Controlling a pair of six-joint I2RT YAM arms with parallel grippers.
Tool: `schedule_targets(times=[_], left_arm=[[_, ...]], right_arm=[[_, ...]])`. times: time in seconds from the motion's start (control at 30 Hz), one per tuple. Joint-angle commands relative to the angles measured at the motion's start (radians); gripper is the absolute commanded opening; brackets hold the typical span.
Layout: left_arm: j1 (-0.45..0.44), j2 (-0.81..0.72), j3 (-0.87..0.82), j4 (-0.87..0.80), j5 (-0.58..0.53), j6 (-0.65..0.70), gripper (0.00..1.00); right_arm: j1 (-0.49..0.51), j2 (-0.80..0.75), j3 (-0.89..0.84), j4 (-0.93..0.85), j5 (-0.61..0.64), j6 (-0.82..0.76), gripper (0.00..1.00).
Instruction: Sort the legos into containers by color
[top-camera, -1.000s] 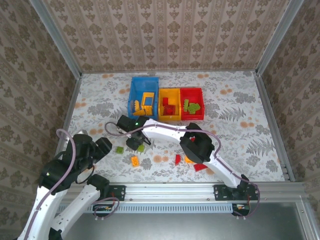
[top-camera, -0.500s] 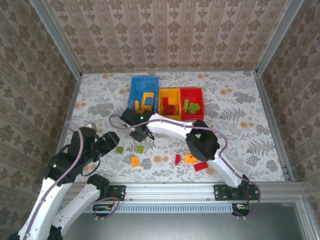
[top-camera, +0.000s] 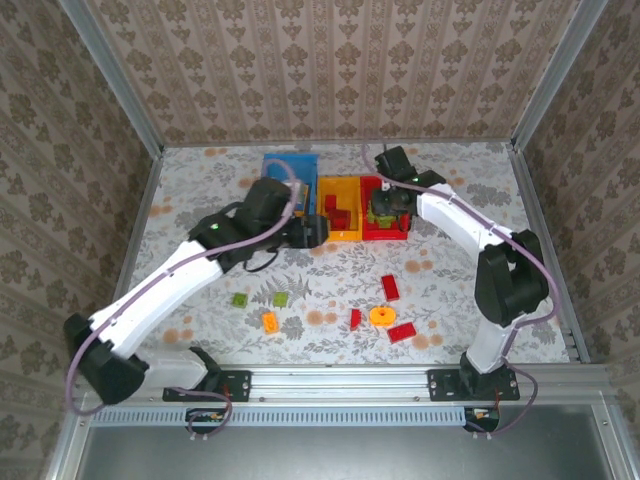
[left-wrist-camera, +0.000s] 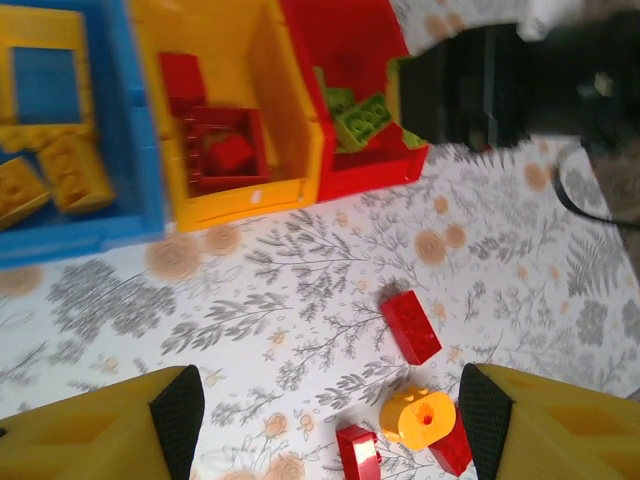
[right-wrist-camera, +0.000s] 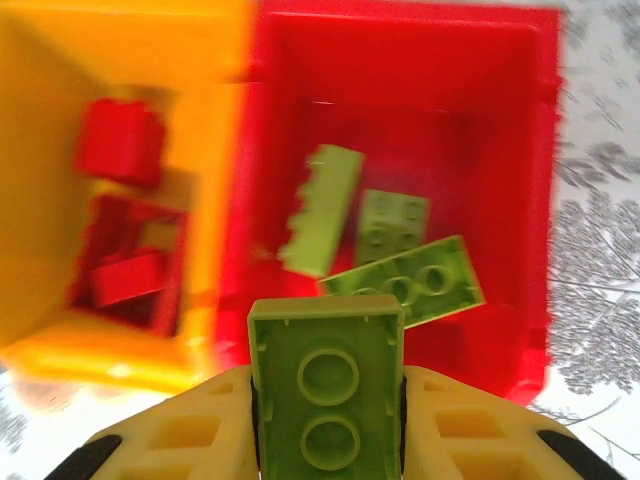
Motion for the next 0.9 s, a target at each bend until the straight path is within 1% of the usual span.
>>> schedule_targets(times=[0.0, 0.1, 0.2, 0.3, 0.43, 0.5, 0.63, 0.77, 0.87], left_arm=[[-0.051, 0.099, 0.075, 0.009, 0.006, 0.136, 0.71], [-0.072, 0.166, 0.089, -0.011, 0.009, 0.161, 0.71], [-0.079, 0.207, 0.083, -0.032, 0.023, 0.173, 0.72], [-0.093, 0.227, 0.067, -0.035, 0.029, 0.191, 0.73], [-0.106, 0.246, 0.061, -0.035, 0.045, 0.205, 0.73], [-0.114, 0.258, 0.066, -0.034, 0.057, 0.213, 0.74], [-0.136, 0.299, 0.086, -0.035, 0.088, 0.224, 0.75], [-0.156, 0.347, 0.104, -0.047, 0.090, 0.197, 0.76], [-0.157, 0.340, 0.082, -0.028, 0.100, 0.166, 0.76]], right_arm=[[-0.040, 0.099, 0.083, -0.017, -0.102, 0.063, 0.29], [-0.074, 0.199, 0.205, -0.080, -0.114, 0.068, 0.32], [-0.089, 0.261, 0.294, -0.122, -0.114, 0.072, 0.38], [-0.091, 0.287, 0.336, -0.139, -0.121, 0.071, 0.47], [-0.088, 0.263, 0.330, -0.129, -0.122, 0.066, 0.56], [-0.085, 0.228, 0.304, -0.115, -0.118, 0.065, 0.59], [-0.086, 0.120, 0.227, -0.085, -0.094, 0.062, 0.60], [-0.093, -0.044, 0.072, -0.032, -0.080, 0.060, 0.63], [-0.099, -0.194, -0.074, 0.014, -0.097, 0.063, 0.64]])
